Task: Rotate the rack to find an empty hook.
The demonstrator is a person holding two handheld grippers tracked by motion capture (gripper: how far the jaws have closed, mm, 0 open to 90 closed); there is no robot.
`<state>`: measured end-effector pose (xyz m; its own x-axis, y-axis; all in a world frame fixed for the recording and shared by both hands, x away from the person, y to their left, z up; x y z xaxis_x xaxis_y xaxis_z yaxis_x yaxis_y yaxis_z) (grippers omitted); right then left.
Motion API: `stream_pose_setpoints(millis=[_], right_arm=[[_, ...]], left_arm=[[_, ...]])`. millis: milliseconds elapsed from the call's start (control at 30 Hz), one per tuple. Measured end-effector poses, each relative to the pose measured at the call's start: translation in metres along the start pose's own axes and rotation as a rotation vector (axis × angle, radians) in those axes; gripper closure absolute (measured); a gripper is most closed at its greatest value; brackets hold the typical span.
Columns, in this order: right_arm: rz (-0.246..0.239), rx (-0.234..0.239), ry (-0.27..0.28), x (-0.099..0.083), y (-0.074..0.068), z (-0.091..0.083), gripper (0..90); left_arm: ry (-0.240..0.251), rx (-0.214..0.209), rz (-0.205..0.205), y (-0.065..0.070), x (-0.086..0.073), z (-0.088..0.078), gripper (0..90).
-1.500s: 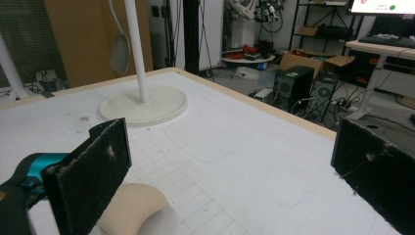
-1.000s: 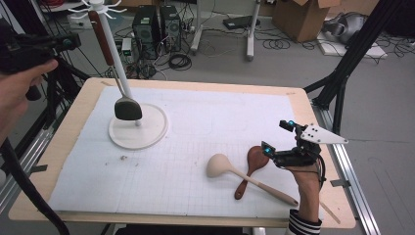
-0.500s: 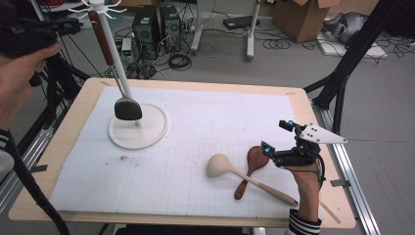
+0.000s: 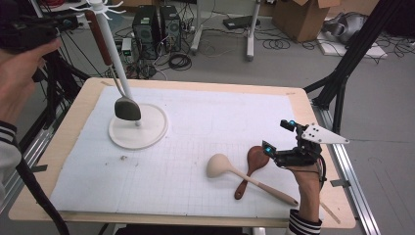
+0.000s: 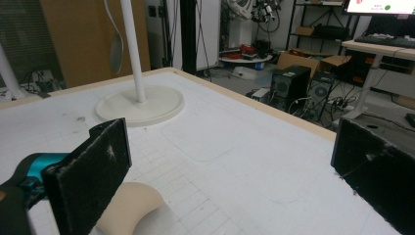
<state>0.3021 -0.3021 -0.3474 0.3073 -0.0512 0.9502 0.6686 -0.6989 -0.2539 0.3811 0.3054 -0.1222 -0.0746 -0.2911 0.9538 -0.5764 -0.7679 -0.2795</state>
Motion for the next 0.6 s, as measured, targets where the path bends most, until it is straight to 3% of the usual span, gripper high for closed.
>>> stream_pose_setpoints(millis=[200, 600], right_arm=[[-0.003, -0.001, -0.006, 0.0, 0.0, 0.002, 0.2], [0.008, -0.002, -0.006, 0.0, 0.0, 0.002, 0.2]], left_arm=[[-0.009, 0.027, -0.015, -0.007, -0.003, 0.0, 89.8], [-0.044, 0.053, 0.013, -0.012, 0.0, 0.006, 89.8]])
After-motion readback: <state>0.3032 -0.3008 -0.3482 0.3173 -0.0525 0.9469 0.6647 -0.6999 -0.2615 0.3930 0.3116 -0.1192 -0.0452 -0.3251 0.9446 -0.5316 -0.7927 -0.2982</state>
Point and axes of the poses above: each handheld gripper's, and its own axes: z roughly forward along the jaws, x roughly out of its top, y roughly to its right, the point moved 1 cm from there along z, roughly forward along the jaws, and after that the axes turned 15 degrees about z, right-handed, at the moved point
